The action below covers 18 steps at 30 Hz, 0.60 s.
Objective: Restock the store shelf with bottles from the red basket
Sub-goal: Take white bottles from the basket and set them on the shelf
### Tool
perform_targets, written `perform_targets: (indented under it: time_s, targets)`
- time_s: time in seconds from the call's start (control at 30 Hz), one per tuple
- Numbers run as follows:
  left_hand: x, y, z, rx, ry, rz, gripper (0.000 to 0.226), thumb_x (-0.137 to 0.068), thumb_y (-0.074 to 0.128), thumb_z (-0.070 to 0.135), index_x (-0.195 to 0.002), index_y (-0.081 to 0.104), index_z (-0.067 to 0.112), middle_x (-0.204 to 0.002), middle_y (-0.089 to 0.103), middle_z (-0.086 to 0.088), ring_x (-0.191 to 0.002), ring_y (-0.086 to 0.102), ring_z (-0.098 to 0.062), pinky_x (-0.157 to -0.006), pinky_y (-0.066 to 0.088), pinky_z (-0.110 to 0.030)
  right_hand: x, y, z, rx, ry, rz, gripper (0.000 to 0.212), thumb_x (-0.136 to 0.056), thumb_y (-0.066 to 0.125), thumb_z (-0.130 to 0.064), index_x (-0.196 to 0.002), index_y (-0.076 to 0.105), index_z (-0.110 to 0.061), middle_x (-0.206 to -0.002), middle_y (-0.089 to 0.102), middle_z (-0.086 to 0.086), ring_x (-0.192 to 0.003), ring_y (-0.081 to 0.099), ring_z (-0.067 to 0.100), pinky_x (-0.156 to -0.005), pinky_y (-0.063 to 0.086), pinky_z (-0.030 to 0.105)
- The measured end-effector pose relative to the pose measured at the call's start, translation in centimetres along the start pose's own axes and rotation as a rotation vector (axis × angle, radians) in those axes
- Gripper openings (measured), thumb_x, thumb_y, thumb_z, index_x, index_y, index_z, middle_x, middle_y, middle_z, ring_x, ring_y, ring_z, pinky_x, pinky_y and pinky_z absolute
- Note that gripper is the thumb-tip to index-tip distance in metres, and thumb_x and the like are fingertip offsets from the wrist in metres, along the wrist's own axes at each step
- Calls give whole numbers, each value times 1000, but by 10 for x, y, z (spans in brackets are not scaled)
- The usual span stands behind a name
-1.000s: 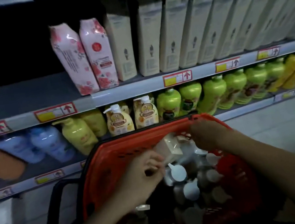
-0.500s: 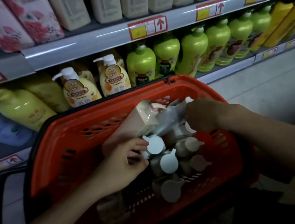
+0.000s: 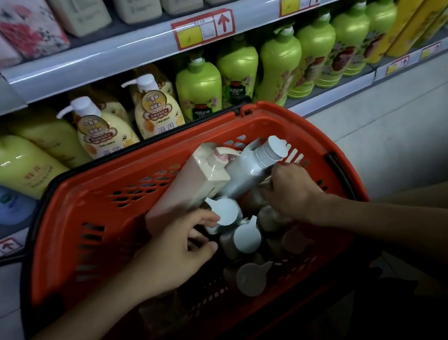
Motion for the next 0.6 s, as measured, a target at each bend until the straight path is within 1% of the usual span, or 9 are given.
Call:
perform_targets:
  time_s: [0.07, 0.17, 0.2, 0.3, 0.37, 0.47, 0.5, 0.53, 0.6]
  targets:
    - [3, 0, -4, -45, 5, -12, 39, -87, 71, 12, -117, 61, 36, -116, 65, 17, -92, 67, -6, -77, 55, -20, -5, 3, 5, -20, 77, 5, 17, -87, 64, -21, -94, 69, -6, -103, 72, 18, -98, 68, 36, -83, 52, 37]
    - [5, -1, -9, -125, 10, -43, 40, -88, 71, 18, -121, 61, 37, -117, 64, 20, -95, 64, 2, -79, 48, -12, -10, 10, 11, 73, 133, -118, 21, -90, 58, -16, -106, 67, -5, -112, 68, 17, -113, 60, 35, -91, 50, 38]
    - [6, 0, -9, -137, 9, -50, 40, -88, 71, 19, -121, 60, 37, -117, 63, 20, -96, 62, 5, -80, 46, -10, -11, 11, 11, 103, 137, -138, 22, -90, 55, -15, -107, 67, -6, -113, 68, 16, -115, 59, 35, -89, 51, 39]
    - [9, 0, -6, -166, 28, -56, 40, -87, 70, 18, -118, 59, 40, -116, 63, 21, -97, 58, 12, -82, 42, -6, -15, 11, 14, 165, 106, -106, 23, -90, 55, -19, -107, 68, -13, -113, 70, 11, -106, 65, 32, -76, 47, 34]
    - [10, -1, -2, -175, 46, -44, 38, -87, 69, 20, -117, 60, 42, -114, 64, 23, -96, 60, 9, -82, 45, -10, -14, 7, 13, 182, 89, -107, 24, -90, 57, -24, -109, 68, -15, -113, 70, 9, -105, 67, 31, -77, 47, 34]
    - [12, -5, 3, -150, 64, -8, 31, -88, 68, 23, -115, 63, 37, -110, 65, 23, -92, 65, -2, -79, 54, -22, -7, -4, 5, 214, 47, -109, 27, -89, 59, -27, -112, 67, -19, -113, 70, 7, -105, 67, 29, -84, 50, 35]
    - [12, -7, 5, -137, 72, 4, 29, -88, 68, 21, -114, 64, 35, -109, 66, 22, -90, 66, -4, -76, 54, -23, -4, -10, 1, 246, 15, -101, 26, -88, 60, -28, -111, 68, -19, -113, 71, 7, -105, 67, 29, -85, 50, 36]
    - [12, -9, 7, -126, 83, 19, 29, -89, 68, 19, -112, 65, 34, -108, 67, 22, -89, 66, -6, -71, 54, -21, -1, -16, -5, 290, -24, -86, 25, -87, 60, -30, -108, 68, -18, -111, 71, 7, -104, 67, 28, -84, 50, 36]
    - [11, -13, 11, -110, 110, 67, 28, -89, 68, 14, -110, 66, 32, -105, 68, 20, -87, 66, -4, -64, 48, -12, 7, -30, -22, 398, -120, -40, 25, -88, 61, -34, -104, 68, -17, -109, 71, 7, -101, 67, 26, -77, 48, 34]
Point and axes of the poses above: each hand's wrist, its own x-axis away from the middle knuckle, its own y-axis out of the palm, z = x × y, the point moved 1 cm from there along -x, towards the middle knuckle
